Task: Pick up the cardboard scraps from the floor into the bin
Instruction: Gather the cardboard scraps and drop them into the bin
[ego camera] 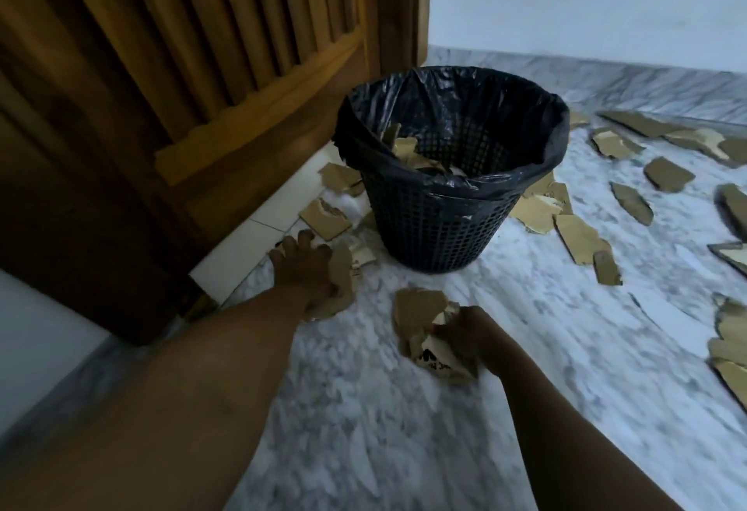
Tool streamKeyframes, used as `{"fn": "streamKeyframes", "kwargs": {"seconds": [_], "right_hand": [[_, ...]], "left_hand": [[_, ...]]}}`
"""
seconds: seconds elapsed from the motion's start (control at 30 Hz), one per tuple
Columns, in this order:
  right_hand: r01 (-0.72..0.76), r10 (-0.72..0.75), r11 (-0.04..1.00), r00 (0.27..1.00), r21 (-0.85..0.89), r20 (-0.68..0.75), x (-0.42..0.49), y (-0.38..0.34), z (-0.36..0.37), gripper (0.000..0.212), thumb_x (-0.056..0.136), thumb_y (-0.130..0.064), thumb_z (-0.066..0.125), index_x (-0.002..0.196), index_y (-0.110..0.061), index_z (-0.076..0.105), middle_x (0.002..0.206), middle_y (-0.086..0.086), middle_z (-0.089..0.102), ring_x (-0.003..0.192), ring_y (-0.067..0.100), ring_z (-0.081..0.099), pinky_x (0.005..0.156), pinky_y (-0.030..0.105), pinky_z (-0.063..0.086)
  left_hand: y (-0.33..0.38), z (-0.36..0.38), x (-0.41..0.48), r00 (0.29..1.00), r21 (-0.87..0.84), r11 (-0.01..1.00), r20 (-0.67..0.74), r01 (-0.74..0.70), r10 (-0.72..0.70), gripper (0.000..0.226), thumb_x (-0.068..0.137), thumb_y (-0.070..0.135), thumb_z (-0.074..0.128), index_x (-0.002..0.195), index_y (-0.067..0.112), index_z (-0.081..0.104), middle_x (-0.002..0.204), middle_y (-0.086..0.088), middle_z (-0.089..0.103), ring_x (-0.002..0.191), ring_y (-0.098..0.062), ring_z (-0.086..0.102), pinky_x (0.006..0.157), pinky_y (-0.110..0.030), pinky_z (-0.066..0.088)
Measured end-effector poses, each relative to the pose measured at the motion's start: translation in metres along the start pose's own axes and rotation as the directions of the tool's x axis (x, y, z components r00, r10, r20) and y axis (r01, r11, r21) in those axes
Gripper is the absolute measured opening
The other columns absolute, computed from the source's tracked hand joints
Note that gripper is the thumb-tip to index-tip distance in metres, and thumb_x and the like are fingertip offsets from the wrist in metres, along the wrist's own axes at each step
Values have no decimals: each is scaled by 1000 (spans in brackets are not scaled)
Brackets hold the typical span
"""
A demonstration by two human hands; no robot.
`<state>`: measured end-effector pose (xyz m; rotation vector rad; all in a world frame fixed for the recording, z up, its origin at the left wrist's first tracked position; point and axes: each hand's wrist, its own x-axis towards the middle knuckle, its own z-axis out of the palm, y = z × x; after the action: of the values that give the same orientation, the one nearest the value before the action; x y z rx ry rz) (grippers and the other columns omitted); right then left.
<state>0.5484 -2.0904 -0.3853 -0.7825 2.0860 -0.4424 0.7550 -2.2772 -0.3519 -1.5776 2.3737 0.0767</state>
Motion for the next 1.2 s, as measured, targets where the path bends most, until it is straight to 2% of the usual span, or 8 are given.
{"fn": "streamKeyframes", "kwargs": {"seconds": [0.1,0.2,0.37,0.57,0.8,1.03,1.1,1.2], "right_hand": [[5,-1,995,999,-99,41,0,-8,-8,59,86,-49,68,122,-4,57,112,10,66,98,23,64,83,33,51],[35,-26,981,998,-190,50,5,-16,-9,57,86,-47,68,123,-5,59,116,10,65,93,21,61,82,33,50],[31,-9,964,996,-264,84,12,-29,-11,53,86,-43,70,122,-6,57,90,-1,57,83,17,55,74,29,47],[-2,36,949,994,-315,100,20,-33,-10,58,84,-46,69,125,-9,55,101,2,56,86,18,56,74,29,46],[-7,20,957,999,-290,42,37,-12,8,65,46,-75,53,92,-29,58,92,-3,64,90,24,63,84,41,55],[13,3,960,998,-281,58,26,-28,-1,46,77,-53,69,104,-17,60,95,-1,65,89,20,65,85,38,57],[6,15,954,998,-301,67,28,-28,1,52,79,-54,69,111,-14,58,100,0,63,93,22,65,86,37,55],[7,15,945,998,-327,67,34,-25,2,55,81,-56,67,118,-16,56,108,4,63,98,25,64,88,39,54]], "left_hand": [[-16,3,20,993,-108,994,118,-7,20,82,77,65,67,146,37,34,162,-3,0,146,-41,1,114,-60,14],[-25,13,46,955,-279,959,268,-50,128,98,70,65,73,150,22,35,158,-10,29,142,-37,29,115,-52,28],[-17,9,59,979,-342,936,149,-81,139,102,71,49,83,151,13,31,151,-12,39,135,-33,41,112,-40,36],[-16,5,70,970,-324,936,150,-137,194,98,70,45,85,147,9,36,148,-16,38,132,-34,43,108,-40,40],[-5,7,81,970,-356,919,102,-171,220,57,79,24,79,125,5,51,129,-18,54,117,-34,54,89,-33,43],[-13,-23,113,949,-245,949,195,-198,249,58,78,34,80,128,12,58,125,-13,61,111,-34,59,89,-40,51],[-15,-28,121,979,-107,986,146,-126,141,51,81,38,72,126,22,55,127,-15,55,117,-39,53,94,-46,47],[-18,-27,142,971,-15,995,214,-101,102,85,87,48,60,154,18,18,160,-22,3,144,-51,7,113,-62,20]]}}
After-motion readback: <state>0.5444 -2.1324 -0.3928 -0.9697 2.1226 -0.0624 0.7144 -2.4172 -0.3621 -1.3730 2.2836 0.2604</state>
